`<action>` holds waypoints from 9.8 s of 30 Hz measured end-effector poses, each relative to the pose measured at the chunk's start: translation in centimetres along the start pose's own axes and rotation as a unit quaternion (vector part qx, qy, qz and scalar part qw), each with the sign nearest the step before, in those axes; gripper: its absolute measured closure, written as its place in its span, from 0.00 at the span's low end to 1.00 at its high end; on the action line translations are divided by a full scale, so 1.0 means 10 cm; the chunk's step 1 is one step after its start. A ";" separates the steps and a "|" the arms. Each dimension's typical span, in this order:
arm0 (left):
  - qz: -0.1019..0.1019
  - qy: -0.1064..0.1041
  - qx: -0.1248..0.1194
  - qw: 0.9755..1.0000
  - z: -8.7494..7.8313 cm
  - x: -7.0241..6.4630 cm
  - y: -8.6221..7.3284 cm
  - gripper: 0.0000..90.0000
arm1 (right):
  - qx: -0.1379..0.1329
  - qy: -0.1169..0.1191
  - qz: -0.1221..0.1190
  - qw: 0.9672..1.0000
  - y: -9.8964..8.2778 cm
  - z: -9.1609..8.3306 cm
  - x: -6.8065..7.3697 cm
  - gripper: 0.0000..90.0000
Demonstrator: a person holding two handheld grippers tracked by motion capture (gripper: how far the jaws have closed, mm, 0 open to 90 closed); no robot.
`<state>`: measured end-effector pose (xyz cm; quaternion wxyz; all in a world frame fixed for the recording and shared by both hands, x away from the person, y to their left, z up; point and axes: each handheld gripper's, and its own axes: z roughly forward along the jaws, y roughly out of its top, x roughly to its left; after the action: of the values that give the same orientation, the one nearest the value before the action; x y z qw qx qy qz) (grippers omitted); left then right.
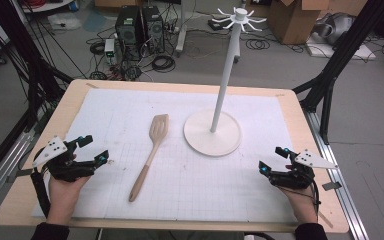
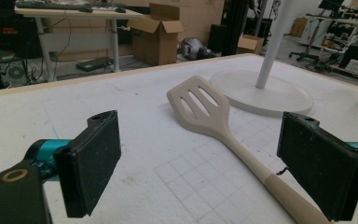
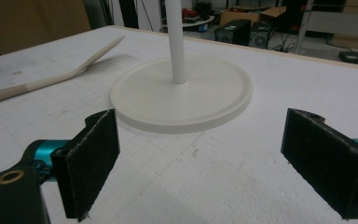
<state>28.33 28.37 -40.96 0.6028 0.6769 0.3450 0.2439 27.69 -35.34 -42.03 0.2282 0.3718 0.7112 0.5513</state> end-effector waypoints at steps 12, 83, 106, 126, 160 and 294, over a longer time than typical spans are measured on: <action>0.011 0.005 -0.005 1.000 0.00 -0.04 0.02 0.16 | 0.003 0.001 -0.009 1.000 0.02 -0.01 0.04 0.12; -0.072 0.047 0.228 0.970 1.12 -0.77 -0.09 0.48 | 0.016 0.002 -0.001 1.000 0.01 0.03 0.02 0.12; -0.034 0.098 0.334 0.937 1.39 -0.92 -0.07 0.62 | 0.015 0.005 0.006 1.000 0.01 0.03 0.01 0.12; -0.015 0.097 0.370 0.924 1.45 -0.96 -0.01 0.81 | 0.018 0.008 0.008 1.000 0.00 0.05 0.00 0.12; 0.143 -0.131 0.277 0.941 0.78 -0.77 0.51 0.86 | -0.009 0.133 -0.013 0.991 0.11 0.02 0.07 0.16; 0.063 -0.210 0.045 0.975 0.06 -0.41 0.25 0.22 | -0.002 0.180 -0.052 0.982 0.46 0.09 0.28 0.16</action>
<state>26.62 24.75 -38.22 0.6144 0.7596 0.1777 0.1177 27.87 -32.10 -37.67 0.1261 0.2285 0.7581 0.5976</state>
